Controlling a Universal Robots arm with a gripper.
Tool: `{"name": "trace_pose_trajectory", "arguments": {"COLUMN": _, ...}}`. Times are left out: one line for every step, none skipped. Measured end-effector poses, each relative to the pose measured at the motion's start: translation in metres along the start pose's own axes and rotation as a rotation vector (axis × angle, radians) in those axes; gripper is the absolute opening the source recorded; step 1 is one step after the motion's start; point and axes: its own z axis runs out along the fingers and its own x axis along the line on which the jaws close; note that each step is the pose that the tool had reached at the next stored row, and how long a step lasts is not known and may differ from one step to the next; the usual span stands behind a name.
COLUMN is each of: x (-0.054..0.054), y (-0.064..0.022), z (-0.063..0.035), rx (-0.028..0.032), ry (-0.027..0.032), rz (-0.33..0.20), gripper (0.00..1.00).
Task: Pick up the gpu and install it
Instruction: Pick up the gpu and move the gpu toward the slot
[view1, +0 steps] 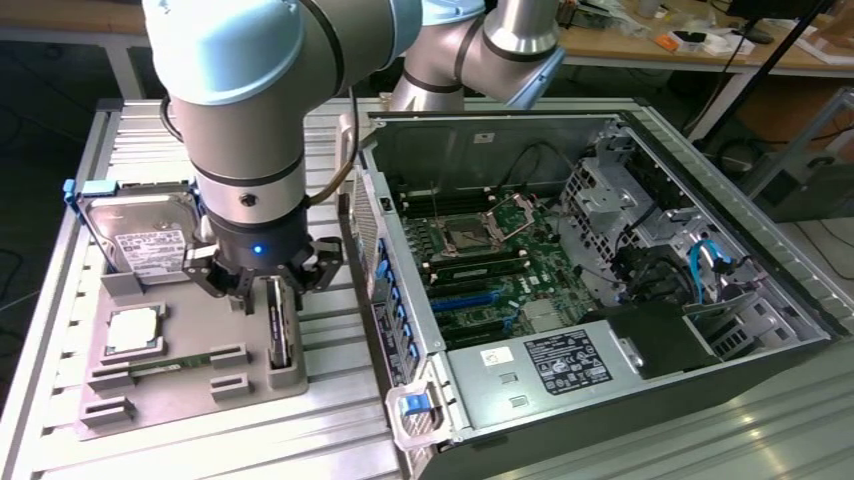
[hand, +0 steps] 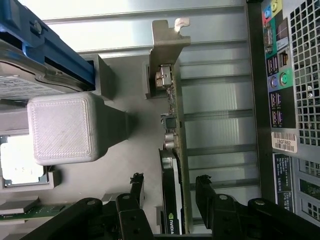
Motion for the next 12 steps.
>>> {"name": "trace_pose_trajectory", "arguments": {"x": -0.0003, "y": 0.0, "z": 0.0002, "rx": -0.0002, "ry": -0.0002, "rz": 0.0, "gripper": 0.54}}
{"name": "trace_pose_trajectory", "arguments": {"x": -0.0002, "y": 0.0, "z": 0.0001, "rx": -0.0001, "ry": -0.0002, "rz": 0.0, "gripper": 0.54}}
{"name": "trace_pose_trajectory", "arguments": {"x": -0.0003, "y": 0.0, "z": 0.0001, "rx": -0.0001, "ry": -0.0002, "rz": 0.0, "gripper": 0.54}}
{"name": "trace_pose_trajectory", "arguments": {"x": -0.0003, "y": 0.0, "z": 0.0001, "rx": -0.0001, "ry": -0.0002, "rz": 0.0, "gripper": 0.54}}
{"name": "trace_pose_trajectory", "arguments": {"x": -0.0003, "y": 0.0001, "z": 0.0001, "rx": 0.0, "ry": -0.0002, "rz": 0.0, "gripper": 0.54}}
{"name": "trace_pose_trajectory", "arguments": {"x": -0.0003, "y": 0.0001, "z": 0.0001, "rx": -0.0001, "ry": -0.0002, "rz": 0.0, "gripper": 0.54}}
{"name": "trace_pose_trajectory", "arguments": {"x": -0.0003, "y": 0.0001, "z": 0.0001, "rx": -0.0001, "ry": -0.0001, "rz": 0.0, "gripper": 0.54}}
{"name": "trace_pose_trajectory", "arguments": {"x": -0.0003, "y": 0.0001, "z": 0.0001, "rx": -0.0001, "ry": -0.0002, "rz": 0.0, "gripper": 0.53}}
{"name": "trace_pose_trajectory", "arguments": {"x": -0.0003, "y": 0.0001, "z": 0.0001, "rx": -0.0001, "ry": -0.0002, "rz": 0.0, "gripper": 0.53}}
{"name": "trace_pose_trajectory", "arguments": {"x": -0.0003, "y": 0.0001, "z": 0.0001, "rx": -0.0001, "ry": -0.0002, "rz": 0.0, "gripper": 0.53}}
{"name": "trace_pose_trajectory", "arguments": {"x": -0.0003, "y": 0.0001, "z": 0.0001, "rx": -0.0001, "ry": -0.0002, "rz": 0.0, "gripper": 0.46}}
{"name": "trace_pose_trajectory", "arguments": {"x": -0.0003, "y": 0.0001, "z": 0.0001, "rx": -0.0001, "ry": -0.0002, "rz": 0.0, "gripper": 0.46}}
